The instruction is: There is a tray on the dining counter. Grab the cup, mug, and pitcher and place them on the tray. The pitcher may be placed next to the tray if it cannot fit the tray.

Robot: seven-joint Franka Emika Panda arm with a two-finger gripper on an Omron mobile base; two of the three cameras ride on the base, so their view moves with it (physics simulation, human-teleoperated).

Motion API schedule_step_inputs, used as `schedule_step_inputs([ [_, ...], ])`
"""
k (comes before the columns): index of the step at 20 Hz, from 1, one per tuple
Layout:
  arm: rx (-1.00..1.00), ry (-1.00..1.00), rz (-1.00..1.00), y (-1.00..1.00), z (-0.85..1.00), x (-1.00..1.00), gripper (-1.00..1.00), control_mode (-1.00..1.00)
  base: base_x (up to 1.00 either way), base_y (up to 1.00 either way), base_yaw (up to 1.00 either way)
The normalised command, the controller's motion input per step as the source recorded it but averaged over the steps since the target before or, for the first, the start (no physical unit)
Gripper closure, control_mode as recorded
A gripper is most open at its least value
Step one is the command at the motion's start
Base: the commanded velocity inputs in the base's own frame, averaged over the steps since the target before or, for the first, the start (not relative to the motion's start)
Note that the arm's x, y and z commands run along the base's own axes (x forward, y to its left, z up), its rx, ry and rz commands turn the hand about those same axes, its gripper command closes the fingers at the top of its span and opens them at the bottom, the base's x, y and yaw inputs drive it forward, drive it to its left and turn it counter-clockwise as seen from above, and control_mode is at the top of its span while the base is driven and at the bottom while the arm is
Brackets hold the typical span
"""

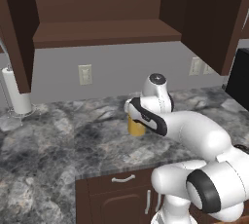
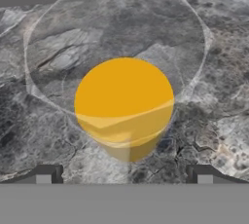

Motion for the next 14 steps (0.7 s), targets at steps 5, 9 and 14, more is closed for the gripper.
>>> schedule_step_inputs([
  [5,0.00,0.00,0.00,0.00,0.00,0.13,-1.00,-1.00,0.00,0.00,0.00],
  [9,0.00,0.00,0.00,0.00,0.00,0.12,-1.00,-1.00,0.00,0.00,0.00],
  [14,0.00,0.00,0.00,0.00,0.00,0.10,-1.00,-1.00,0.00,0.00,0.00],
])
